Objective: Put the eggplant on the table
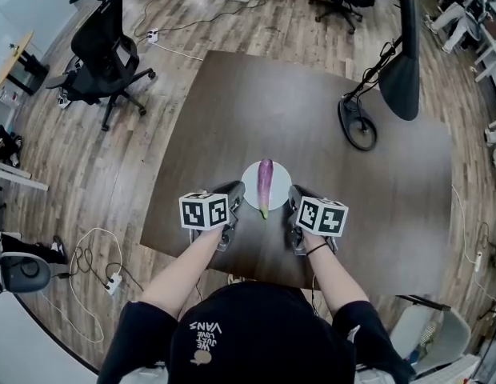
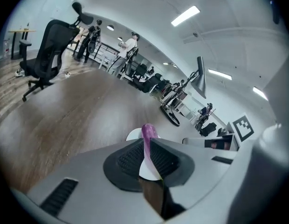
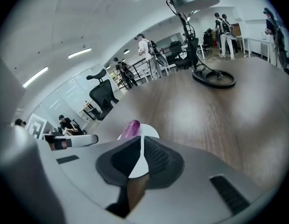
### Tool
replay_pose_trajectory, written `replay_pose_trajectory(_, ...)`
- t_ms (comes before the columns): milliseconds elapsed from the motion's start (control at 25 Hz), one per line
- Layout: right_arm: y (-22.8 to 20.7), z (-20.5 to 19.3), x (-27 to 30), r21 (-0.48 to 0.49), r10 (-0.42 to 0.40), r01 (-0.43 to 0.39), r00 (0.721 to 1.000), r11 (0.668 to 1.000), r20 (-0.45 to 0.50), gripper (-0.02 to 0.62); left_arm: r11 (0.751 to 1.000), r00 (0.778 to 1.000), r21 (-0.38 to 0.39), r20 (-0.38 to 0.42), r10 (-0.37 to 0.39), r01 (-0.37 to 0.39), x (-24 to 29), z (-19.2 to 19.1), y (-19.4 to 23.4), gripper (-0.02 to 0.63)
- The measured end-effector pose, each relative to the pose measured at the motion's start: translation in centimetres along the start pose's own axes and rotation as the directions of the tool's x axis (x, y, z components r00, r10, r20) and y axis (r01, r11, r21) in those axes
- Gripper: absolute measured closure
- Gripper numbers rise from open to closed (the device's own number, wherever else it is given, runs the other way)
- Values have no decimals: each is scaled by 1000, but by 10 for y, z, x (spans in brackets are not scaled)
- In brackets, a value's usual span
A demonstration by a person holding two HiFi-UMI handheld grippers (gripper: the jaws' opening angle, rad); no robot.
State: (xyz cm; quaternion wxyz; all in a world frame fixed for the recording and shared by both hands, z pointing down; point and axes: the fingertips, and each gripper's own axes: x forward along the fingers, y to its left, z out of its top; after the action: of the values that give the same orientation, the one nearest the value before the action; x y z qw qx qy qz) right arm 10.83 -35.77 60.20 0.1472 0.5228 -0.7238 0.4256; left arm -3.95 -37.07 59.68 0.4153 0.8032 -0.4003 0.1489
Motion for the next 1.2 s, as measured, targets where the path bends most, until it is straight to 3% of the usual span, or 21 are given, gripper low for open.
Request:
replay_pose_trajectory(120,11,3,-13,-20,12,-11,999,1000,50,565,997,999,77,50,0,-4,-15,7,-10,574)
replay_pose_trajectory(760,75,-19,-107,-146,44,-2,957,989,287,577,966,960,252,252,-125,60,-112,-4,-73,595)
replay_pose_trajectory(920,93,-29,-133,-189,47,20,938,982,343,577,948,949,313,280,-147,54,-139,-15,-87,595)
replay_pose_trajectory(1200,110,-48,-165,-222,48,45,917,974,397,577,939,943,336,284,-172,70,-171,-38,-99,595)
